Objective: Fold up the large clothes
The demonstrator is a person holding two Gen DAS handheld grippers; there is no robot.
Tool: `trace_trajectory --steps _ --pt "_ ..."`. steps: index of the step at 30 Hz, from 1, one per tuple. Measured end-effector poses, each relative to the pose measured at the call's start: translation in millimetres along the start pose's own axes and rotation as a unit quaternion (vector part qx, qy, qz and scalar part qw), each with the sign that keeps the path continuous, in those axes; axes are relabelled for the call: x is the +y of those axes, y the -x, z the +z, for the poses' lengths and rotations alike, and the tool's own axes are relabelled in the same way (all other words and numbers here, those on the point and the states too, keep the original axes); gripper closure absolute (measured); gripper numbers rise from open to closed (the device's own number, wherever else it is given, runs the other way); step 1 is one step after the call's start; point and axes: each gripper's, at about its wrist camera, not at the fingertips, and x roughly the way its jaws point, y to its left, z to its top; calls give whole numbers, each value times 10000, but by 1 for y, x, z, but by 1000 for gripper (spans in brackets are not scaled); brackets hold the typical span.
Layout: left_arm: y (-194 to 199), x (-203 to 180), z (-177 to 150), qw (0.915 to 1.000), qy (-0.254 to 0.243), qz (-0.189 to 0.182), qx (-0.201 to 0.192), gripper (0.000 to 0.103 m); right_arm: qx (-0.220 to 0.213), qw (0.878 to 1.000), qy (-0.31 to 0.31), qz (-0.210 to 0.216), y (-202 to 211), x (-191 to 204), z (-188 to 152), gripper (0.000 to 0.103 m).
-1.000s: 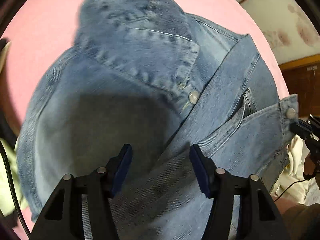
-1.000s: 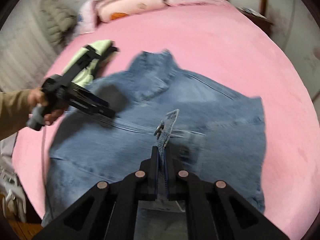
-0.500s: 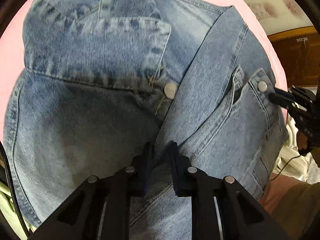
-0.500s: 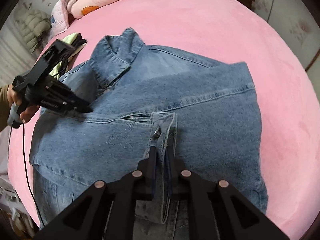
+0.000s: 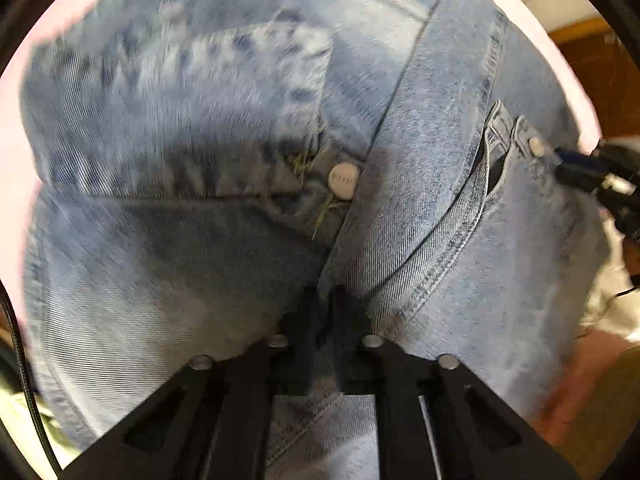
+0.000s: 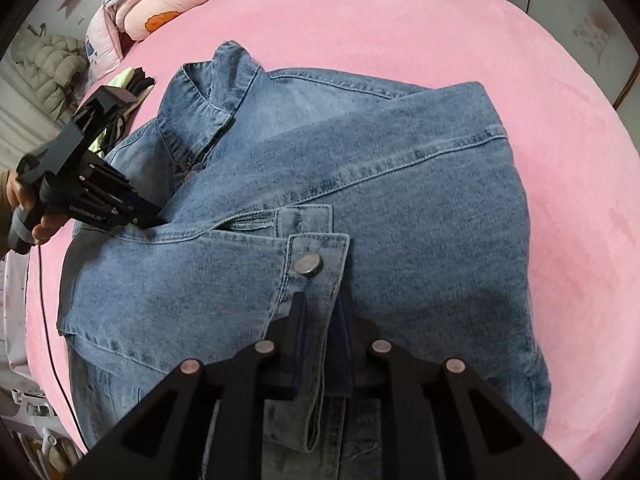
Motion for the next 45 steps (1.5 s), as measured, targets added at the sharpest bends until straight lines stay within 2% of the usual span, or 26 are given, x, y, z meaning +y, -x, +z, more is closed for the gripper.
trace_trajectory --steps 4,11,15,17,19,20,21,24,25,28,31,34,35,36,39,40,41,45 --pt "17 -20 -4 9963 -224 813 -177 103 -62 9999 -65 77 3 0 -1 88" --pt "52 -27 5 9878 -96 1511 -354 103 -388 9992 -76 73 18 0 1 88" --pt "51 -31 12 9822 -178 1830 -396 103 -648 9979 -28 -8 27 3 5 88" --pt "33 -29 14 9807 -272 1916 -279 103 -605 9981 29 -99 23 4 6 88" --pt "13 -46 15 9799 -289 1952 -298 102 -437 9989 13 -169 16 1 7 88" --pt "9 -46 15 9801 -259 1937 -340 102 -335 9993 -7 -157 11 -2 8 84" --pt "8 -44 13 9810 -194 1887 -405 102 -225 9997 -66 -56 7 -6 8 76" --pt "21 -33 4 9854 180 1549 -688 99 -108 9988 -282 379 0 -17 8 63" --pt "28 -30 0 9853 316 1473 -810 94 -64 9981 -344 510 -1 -19 9 61" --pt "59 -16 -15 9774 923 1416 -1273 93 156 9965 -390 719 -12 -22 8 59" --pt "94 -4 -43 9595 1733 1274 -1819 91 137 9952 -330 913 -20 -20 8 58" --pt "116 2 -90 9302 2637 1187 -2263 83 43 9942 -219 1050 -27 -13 10 57" --pt "121 5 -105 9203 2905 1141 -2357 81 54 9947 -128 1020 -29 -9 12 62" --pt "125 7 -123 9087 3209 1112 -2426 81 97 9961 10 871 -32 -4 13 75" --pt "119 -4 -168 8830 3793 1283 -2448 81 125 9969 139 764 -34 1 18 92" --pt "115 -9 -180 8781 3911 1310 -2425 81 83 9972 147 735 -31 0 19 96" --pt "110 -16 -194 8719 4053 1356 -2392 81 17 9973 179 710 -27 1 22 97" --pt "86 -31 -223 8503 4424 1634 -2338 81 -749 9943 637 406 11 13 34 97"
